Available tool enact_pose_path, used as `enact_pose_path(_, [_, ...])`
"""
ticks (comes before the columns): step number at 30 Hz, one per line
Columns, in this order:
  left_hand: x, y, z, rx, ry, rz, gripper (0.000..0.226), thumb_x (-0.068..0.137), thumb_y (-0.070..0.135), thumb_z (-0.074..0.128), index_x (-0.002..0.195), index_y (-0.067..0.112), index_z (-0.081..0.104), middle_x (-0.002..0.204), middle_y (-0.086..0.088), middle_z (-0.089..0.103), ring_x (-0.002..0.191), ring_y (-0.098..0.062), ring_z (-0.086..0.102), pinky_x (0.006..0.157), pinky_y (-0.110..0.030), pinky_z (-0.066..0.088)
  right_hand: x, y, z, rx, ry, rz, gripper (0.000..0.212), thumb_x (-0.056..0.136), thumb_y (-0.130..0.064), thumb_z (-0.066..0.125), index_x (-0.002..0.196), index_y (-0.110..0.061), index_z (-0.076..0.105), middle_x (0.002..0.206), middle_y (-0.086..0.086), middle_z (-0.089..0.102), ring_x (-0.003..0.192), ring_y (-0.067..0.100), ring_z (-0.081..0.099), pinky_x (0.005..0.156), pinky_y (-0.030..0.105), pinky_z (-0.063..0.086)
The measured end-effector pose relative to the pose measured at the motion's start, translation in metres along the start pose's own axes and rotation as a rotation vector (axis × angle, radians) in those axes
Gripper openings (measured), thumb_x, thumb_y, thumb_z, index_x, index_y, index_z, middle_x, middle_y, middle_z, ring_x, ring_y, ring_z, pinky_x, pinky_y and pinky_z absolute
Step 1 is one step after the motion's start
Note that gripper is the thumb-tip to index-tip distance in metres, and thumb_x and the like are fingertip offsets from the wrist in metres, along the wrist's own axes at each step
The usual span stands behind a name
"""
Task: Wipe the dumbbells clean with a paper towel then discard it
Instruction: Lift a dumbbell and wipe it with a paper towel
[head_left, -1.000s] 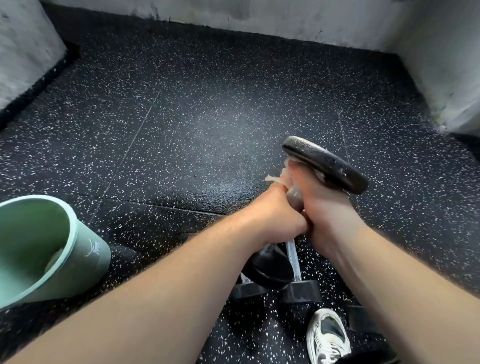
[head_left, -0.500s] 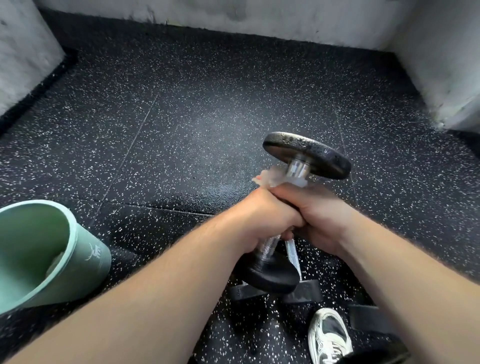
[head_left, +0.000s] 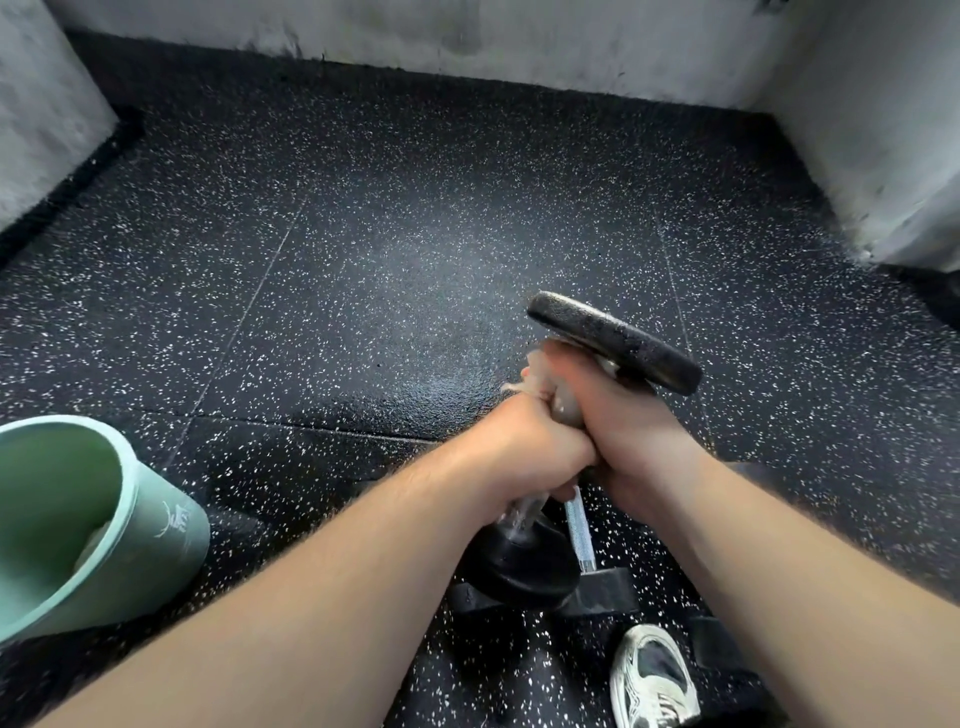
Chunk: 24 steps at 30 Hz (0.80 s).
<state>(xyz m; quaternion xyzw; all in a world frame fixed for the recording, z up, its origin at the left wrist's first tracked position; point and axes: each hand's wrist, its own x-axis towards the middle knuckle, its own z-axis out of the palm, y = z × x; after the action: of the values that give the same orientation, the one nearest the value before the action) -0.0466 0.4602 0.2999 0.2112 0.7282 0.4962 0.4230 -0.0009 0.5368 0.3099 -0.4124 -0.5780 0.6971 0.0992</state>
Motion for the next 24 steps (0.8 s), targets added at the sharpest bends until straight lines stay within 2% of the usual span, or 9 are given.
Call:
enact_pose_path(2, [0.001, 0.0, 0.0, -0.003, -0.012, -0.01, 0.035, 0.076, -0.001, 0.056, 0.096, 0.023, 0.039, 0.056, -0.006, 0.054, 0.043, -0.018, 0.051, 0.053, -0.029, 0.046, -0.001, 0.0, 0.0, -0.003, 0.009, 0.012, 0.043, 0.061, -0.056, 0.074, 0.065, -0.014, 0.068, 0.06, 0.012, 0.059, 0.051, 0.028, 0.057, 0.052, 0.042, 0.046])
enact_pose_path(6, [0.001, 0.003, -0.001, -0.015, -0.024, -0.027, 0.03, 0.081, -0.004, 0.055, 0.096, 0.019, 0.042, 0.06, -0.008, 0.053, 0.044, -0.018, 0.049, 0.05, -0.026, 0.045, 0.001, 0.001, -0.002, 0.019, -0.042, 0.033, 0.042, 0.062, -0.054, 0.077, 0.051, -0.016, 0.065, 0.052, 0.007, 0.054, 0.047, 0.024, 0.052, 0.052, 0.037, 0.045])
enact_pose_path(9, [-0.001, 0.005, -0.002, -0.002, -0.028, -0.057, 0.024, 0.08, -0.002, 0.055, 0.103, 0.001, 0.053, 0.047, -0.004, 0.052, 0.037, -0.015, 0.048, 0.043, -0.021, 0.041, 0.0, -0.002, -0.004, 0.061, -0.157, 0.07, 0.045, 0.051, -0.054, 0.082, 0.071, -0.015, 0.071, 0.068, 0.014, 0.057, 0.048, 0.026, 0.051, 0.047, 0.032, 0.043])
enact_pose_path(11, [-0.003, 0.007, -0.002, -0.021, -0.045, -0.045, 0.006, 0.078, -0.002, 0.054, 0.081, 0.003, 0.055, 0.04, -0.002, 0.048, 0.034, -0.016, 0.044, 0.041, -0.02, 0.037, 0.0, -0.005, -0.007, 0.064, -0.28, 0.066, 0.048, 0.054, -0.048, 0.086, 0.086, -0.015, 0.071, 0.085, 0.016, 0.056, 0.055, 0.029, 0.053, 0.045, 0.031, 0.044])
enact_pose_path(14, [-0.007, 0.01, -0.002, -0.048, -0.085, -0.031, 0.024, 0.076, -0.003, 0.054, 0.057, 0.011, 0.049, 0.041, -0.006, 0.045, 0.038, -0.021, 0.041, 0.045, -0.023, 0.033, 0.002, -0.01, -0.013, 0.074, -0.403, 0.023, 0.048, 0.055, -0.042, 0.081, 0.093, -0.013, 0.072, 0.095, 0.016, 0.058, 0.08, 0.038, 0.056, 0.07, 0.051, 0.047])
enact_pose_path(17, [-0.009, 0.01, -0.006, -0.058, -0.141, -0.038, 0.026, 0.078, -0.001, 0.057, 0.057, 0.012, 0.047, 0.042, -0.009, 0.045, 0.042, -0.024, 0.041, 0.048, -0.025, 0.033, 0.002, -0.007, -0.016, 0.076, -0.439, 0.005, 0.041, 0.067, -0.037, 0.075, 0.099, -0.01, 0.075, 0.101, 0.018, 0.066, 0.09, 0.035, 0.06, 0.09, 0.066, 0.037])
enact_pose_path(19, [-0.01, 0.011, -0.007, -0.035, -0.131, -0.046, 0.026, 0.08, 0.0, 0.058, 0.06, 0.011, 0.045, 0.041, -0.007, 0.045, 0.037, -0.023, 0.041, 0.044, -0.02, 0.032, 0.004, -0.004, -0.017, 0.052, -0.454, 0.018, 0.044, 0.076, -0.037, 0.07, 0.108, -0.006, 0.073, 0.098, 0.017, 0.066, 0.079, 0.033, 0.064, 0.074, 0.06, 0.051])
enact_pose_path(21, [-0.01, 0.01, -0.004, 0.04, -0.078, -0.027, 0.029, 0.082, 0.0, 0.056, 0.057, 0.01, 0.046, 0.039, -0.005, 0.045, 0.034, -0.018, 0.041, 0.039, -0.015, 0.03, 0.003, -0.004, -0.014, 0.013, -0.44, 0.042, 0.056, 0.074, -0.039, 0.076, 0.112, 0.002, 0.067, 0.092, 0.018, 0.06, 0.065, 0.035, 0.06, 0.045, 0.038, 0.052])
enact_pose_path(24, [-0.009, 0.006, 0.0, 0.127, 0.013, 0.033, 0.029, 0.082, 0.0, 0.059, 0.056, 0.011, 0.052, 0.044, -0.003, 0.047, 0.036, -0.015, 0.044, 0.039, -0.017, 0.036, 0.001, -0.004, -0.01, -0.042, -0.366, 0.027, 0.049, 0.071, -0.044, 0.075, 0.088, 0.001, 0.065, 0.085, 0.016, 0.053, 0.067, 0.036, 0.053, 0.047, 0.032, 0.046])
